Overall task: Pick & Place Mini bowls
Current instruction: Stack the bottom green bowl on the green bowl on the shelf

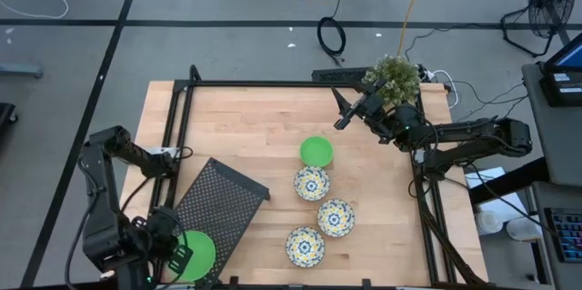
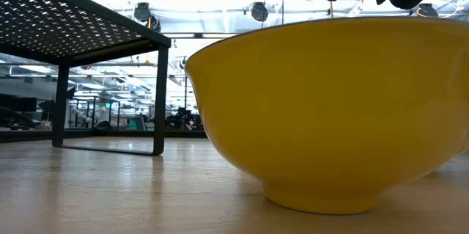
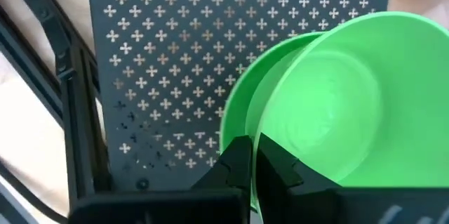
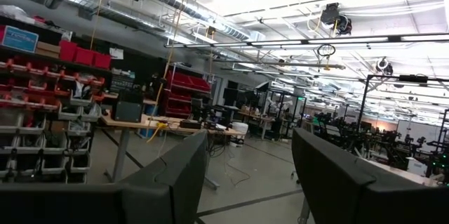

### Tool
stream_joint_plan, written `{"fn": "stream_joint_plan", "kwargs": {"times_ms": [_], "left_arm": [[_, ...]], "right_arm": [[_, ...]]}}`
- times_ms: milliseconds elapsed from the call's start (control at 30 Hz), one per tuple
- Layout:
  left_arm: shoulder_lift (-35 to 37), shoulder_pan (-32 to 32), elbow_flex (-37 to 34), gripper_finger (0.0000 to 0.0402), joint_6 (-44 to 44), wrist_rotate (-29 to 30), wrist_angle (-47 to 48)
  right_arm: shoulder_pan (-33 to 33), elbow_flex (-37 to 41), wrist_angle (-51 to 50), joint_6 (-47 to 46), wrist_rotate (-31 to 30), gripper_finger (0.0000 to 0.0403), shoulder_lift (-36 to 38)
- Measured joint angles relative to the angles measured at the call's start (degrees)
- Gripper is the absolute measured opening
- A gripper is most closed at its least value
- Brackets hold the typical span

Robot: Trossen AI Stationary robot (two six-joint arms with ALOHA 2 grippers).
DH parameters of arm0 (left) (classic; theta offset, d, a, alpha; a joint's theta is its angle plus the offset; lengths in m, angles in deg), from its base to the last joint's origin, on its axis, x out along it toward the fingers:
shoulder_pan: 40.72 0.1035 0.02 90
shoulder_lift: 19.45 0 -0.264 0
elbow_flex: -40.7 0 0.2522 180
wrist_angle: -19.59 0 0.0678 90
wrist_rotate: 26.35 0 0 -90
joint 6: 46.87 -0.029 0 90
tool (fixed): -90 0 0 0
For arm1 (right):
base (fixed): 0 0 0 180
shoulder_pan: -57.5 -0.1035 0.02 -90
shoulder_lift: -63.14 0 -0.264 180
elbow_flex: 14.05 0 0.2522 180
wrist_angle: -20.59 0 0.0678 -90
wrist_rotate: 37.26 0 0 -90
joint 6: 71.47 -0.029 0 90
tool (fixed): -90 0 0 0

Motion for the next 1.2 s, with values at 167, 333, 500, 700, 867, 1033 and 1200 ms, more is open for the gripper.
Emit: {"fn": "stream_joint_plan", "kwargs": {"times_ms": [167, 333, 500, 700, 867, 1033, 1200], "left_arm": [[0.00, -0.07, -1.31, 0.0003, 0.56, -1.23, 0.05], [-0.01, -0.03, -1.33, 0.0019, 0.81, -1.22, -0.01], [0.00, -0.03, -1.33, 0.0022, 0.54, -1.23, -0.01], [0.00, -0.03, -1.33, 0.0008, 0.82, -1.19, -0.01], [0.00, -0.03, -1.33, 0.0034, 3.46, -0.91, -0.01], [0.00, -0.03, -1.33, 0.0096, 4.40, -0.56, 0.01], [0.16, -0.03, -1.31, 0.0151, 4.38, -0.57, -0.01]], "right_arm": [[0.00, 0.00, 0.00, 0.00, 0.00, 0.0196, 0.00], [-0.01, 0.00, 0.00, 0.00, 0.00, 0.0196, 0.00], [0.00, 0.00, 0.00, 0.00, 0.00, 0.0196, 0.00], [-0.01, 0.00, -0.04, 0.00, 0.00, 0.0196, 0.00], [0.00, 0.00, -0.04, 0.00, 0.00, 0.0196, 0.00], [-0.01, 0.00, -0.05, 0.00, 0.00, 0.0196, 0.00], [0.00, 0.00, -0.06, 0.00, 0.00, 0.0196, 0.00]]}}
